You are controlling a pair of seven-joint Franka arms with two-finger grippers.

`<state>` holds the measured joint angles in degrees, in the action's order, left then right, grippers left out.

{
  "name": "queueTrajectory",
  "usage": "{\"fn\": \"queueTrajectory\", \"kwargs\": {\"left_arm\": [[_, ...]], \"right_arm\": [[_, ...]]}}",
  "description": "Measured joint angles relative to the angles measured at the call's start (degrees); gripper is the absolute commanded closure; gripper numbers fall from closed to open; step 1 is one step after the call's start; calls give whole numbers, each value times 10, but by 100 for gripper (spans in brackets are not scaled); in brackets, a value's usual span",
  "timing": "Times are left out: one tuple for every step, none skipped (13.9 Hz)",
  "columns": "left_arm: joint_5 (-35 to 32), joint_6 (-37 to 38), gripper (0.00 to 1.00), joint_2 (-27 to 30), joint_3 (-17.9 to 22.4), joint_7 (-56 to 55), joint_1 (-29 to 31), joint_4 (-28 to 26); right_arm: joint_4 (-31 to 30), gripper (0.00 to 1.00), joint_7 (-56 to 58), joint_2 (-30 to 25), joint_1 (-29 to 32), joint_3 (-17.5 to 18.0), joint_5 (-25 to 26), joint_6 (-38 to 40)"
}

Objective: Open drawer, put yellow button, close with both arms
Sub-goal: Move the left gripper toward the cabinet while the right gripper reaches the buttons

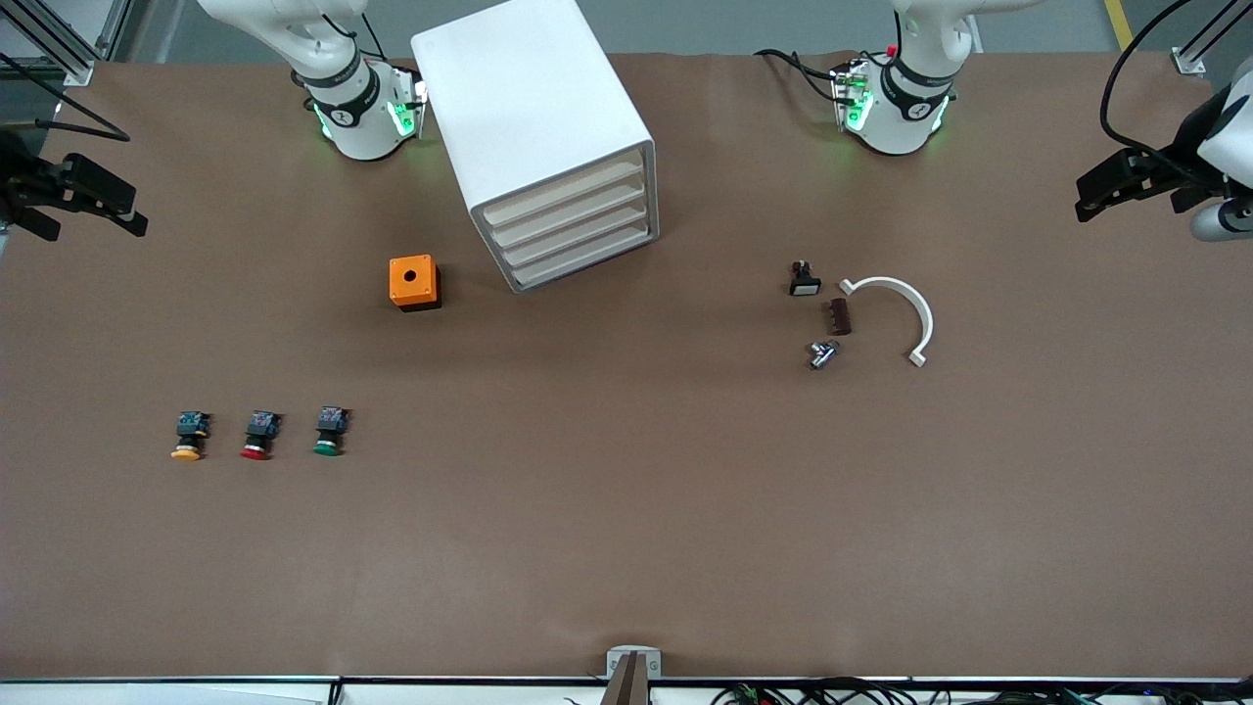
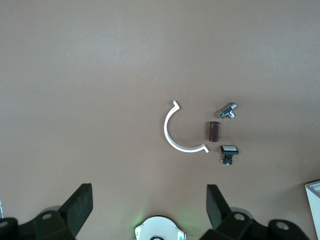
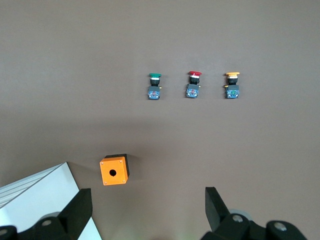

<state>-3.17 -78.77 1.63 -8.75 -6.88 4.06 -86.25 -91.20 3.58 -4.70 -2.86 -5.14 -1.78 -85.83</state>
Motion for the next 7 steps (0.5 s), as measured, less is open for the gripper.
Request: {"fn": "queueTrajectory", "kwargs": {"left_arm": [[0, 0, 0, 0, 0, 0, 0, 0], [0, 0, 0, 0, 0, 0, 0, 0], [0, 0, 0, 0, 0, 0, 0, 0], [0, 0, 0, 0, 0, 0, 0, 0], [0, 0, 0, -1, 0, 0, 0, 0], [0, 0, 0, -4, 0, 0, 0, 0], [0, -1, 0, -9, 0, 0, 0, 0]], "right_arm": [[0, 0, 0, 0, 0, 0, 0, 0], [0, 0, 0, 0, 0, 0, 0, 0], [0, 0, 0, 0, 0, 0, 0, 0], [0, 0, 0, 0, 0, 0, 0, 0], [0, 0, 0, 0, 0, 0, 0, 0], [0, 0, 0, 0, 0, 0, 0, 0], [0, 0, 0, 0, 0, 0, 0, 0]]}}
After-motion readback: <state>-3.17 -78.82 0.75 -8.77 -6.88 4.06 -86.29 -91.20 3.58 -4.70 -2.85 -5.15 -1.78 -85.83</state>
